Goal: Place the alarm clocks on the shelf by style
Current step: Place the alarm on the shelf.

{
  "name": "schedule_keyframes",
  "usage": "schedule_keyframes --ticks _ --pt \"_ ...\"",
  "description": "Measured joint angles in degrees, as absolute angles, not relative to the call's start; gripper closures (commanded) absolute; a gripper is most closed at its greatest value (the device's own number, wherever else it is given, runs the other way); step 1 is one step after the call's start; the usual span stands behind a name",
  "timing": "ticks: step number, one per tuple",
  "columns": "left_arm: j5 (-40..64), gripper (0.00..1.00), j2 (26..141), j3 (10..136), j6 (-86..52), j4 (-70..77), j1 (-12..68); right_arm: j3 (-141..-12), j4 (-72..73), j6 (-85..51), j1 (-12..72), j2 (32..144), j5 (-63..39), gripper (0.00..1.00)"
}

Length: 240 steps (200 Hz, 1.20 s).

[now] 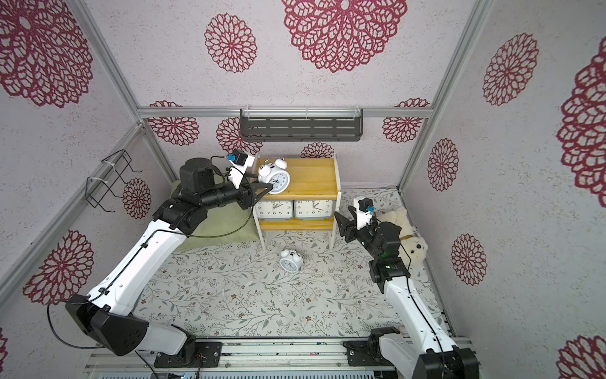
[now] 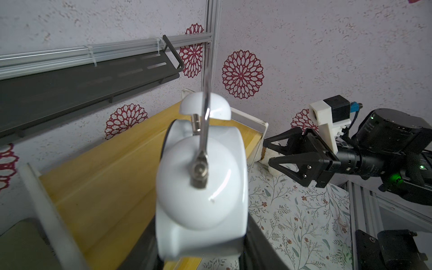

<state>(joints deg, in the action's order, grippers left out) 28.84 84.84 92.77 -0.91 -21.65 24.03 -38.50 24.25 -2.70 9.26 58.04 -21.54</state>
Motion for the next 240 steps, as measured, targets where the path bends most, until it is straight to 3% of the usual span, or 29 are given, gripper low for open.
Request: schedule_keyframes --ticks 111,159,240 --pt "30.70 0.85 91.55 96.23 -2.22 -20.16 20.32 -40.66 26.11 -2.28 9.26 62.70 -22.81 0.58" --pt "33.45 0.84 93.76 96.33 -3.11 -18.11 18.92 -41.67 26.74 -2.33 9.23 64.42 -23.66 0.60" --pt "35.42 0.83 95.29 96.84 -3.05 -17.08 18.33 -41.93 27.16 -1.43 9.30 65.87 -26.87 0.79"
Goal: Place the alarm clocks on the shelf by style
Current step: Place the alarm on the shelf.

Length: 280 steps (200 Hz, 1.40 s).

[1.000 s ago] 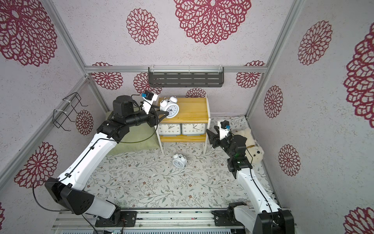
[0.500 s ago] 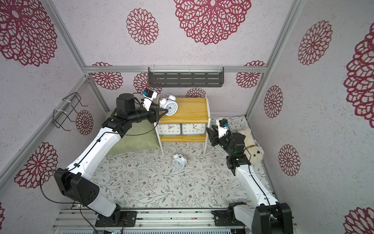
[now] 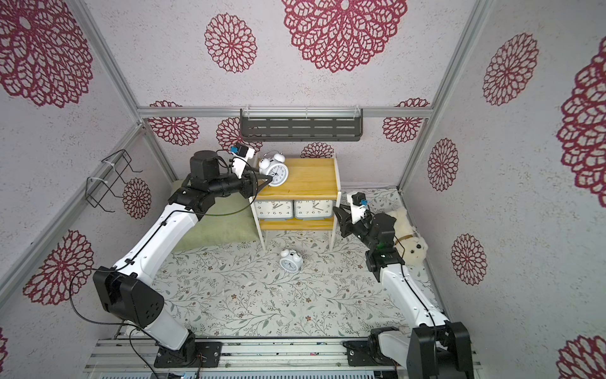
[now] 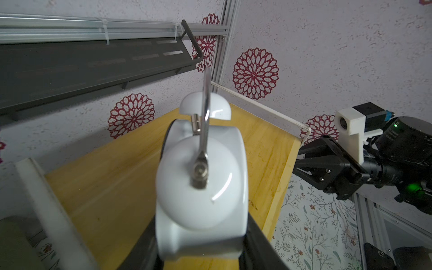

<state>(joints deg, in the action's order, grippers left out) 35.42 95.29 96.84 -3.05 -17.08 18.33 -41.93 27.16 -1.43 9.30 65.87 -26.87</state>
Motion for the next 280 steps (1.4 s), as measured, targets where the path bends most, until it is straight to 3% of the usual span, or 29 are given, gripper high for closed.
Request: schedule_keyframes --ticks 55,159,198,280 --pt "35.73 0.76 95.53 96.95 -3.03 -16.95 18.09 -42.11 27.00 -0.30 9.32 65.93 -27.35 0.87" --pt "36.34 0.31 96.14 97.25 -2.28 -16.53 17.67 -42.11 27.11 0.10 9.43 66.04 -27.90 0.91" --pt "36.34 0.19 96.14 97.58 -1.98 -16.12 17.67 -42.11 27.11 0.14 9.43 66.04 -27.90 0.91" --pt "33.43 0.17 96.03 97.58 0.32 -16.32 17.67 -42.11 27.09 0.45 9.43 66.04 -27.90 0.91"
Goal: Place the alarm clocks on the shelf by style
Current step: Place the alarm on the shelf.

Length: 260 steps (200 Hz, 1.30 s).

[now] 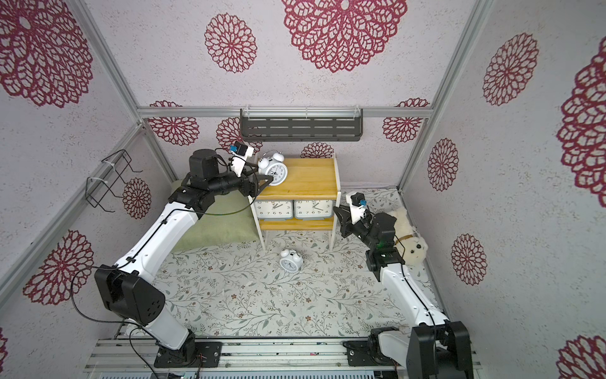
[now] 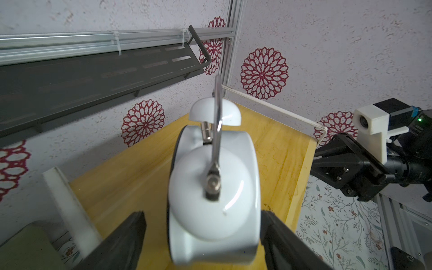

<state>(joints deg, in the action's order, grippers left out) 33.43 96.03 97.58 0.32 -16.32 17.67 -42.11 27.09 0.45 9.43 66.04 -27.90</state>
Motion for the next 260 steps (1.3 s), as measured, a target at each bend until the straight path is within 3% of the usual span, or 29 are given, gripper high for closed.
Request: schedule_keyframes --ticks 163,260 --pt "21.96 0.18 93.23 97.54 5.23 -19.31 17.63 -42.33 26.65 0.47 9.43 66.04 -27.97 0.91" --pt "20.97 0.16 93.21 97.21 6.20 -19.35 17.61 -42.33 26.63 0.49 9.41 66.04 -28.08 0.90"
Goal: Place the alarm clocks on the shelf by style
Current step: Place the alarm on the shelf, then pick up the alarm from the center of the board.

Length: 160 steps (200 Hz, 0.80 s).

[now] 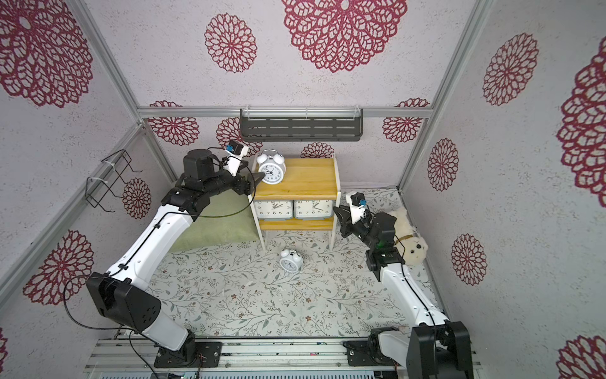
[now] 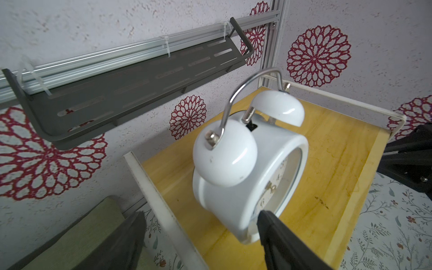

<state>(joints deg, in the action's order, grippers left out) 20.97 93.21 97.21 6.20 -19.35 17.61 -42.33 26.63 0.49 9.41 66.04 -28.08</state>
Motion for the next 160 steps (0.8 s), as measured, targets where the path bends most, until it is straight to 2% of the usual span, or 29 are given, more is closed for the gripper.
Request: schedule_keyframes --ticks 37,47,61,86,106,121,160 --pt "22.28 0.16 91.83 95.92 6.87 -19.77 17.61 -42.33 26.48 0.75 9.41 66.02 -28.01 0.83" --pt "22.33 0.16 90.89 95.29 7.07 -19.99 17.61 -42.33 26.26 1.08 9.43 65.89 -27.75 0.75" --pt "22.20 0.15 89.19 93.95 7.33 -20.27 17.61 -42.33 25.63 1.61 9.54 65.60 -27.16 0.70" --pt "21.23 0.14 85.30 91.13 7.62 -20.38 17.61 -42.33 24.10 1.93 9.58 64.77 -26.61 0.47" --pt "19.84 0.13 81.36 87.46 7.70 -19.86 17.61 -42.33 22.63 2.48 9.58 63.55 -26.02 0.36" --pt "18.72 0.12 78.41 84.12 7.57 -18.94 17.61 -42.28 21.85 2.72 9.58 62.19 -25.47 0.31" --pt "16.82 0.11 71.18 74.96 6.39 -17.85 17.58 -40.56 19.92 2.35 9.61 56.47 -24.21 0.27"
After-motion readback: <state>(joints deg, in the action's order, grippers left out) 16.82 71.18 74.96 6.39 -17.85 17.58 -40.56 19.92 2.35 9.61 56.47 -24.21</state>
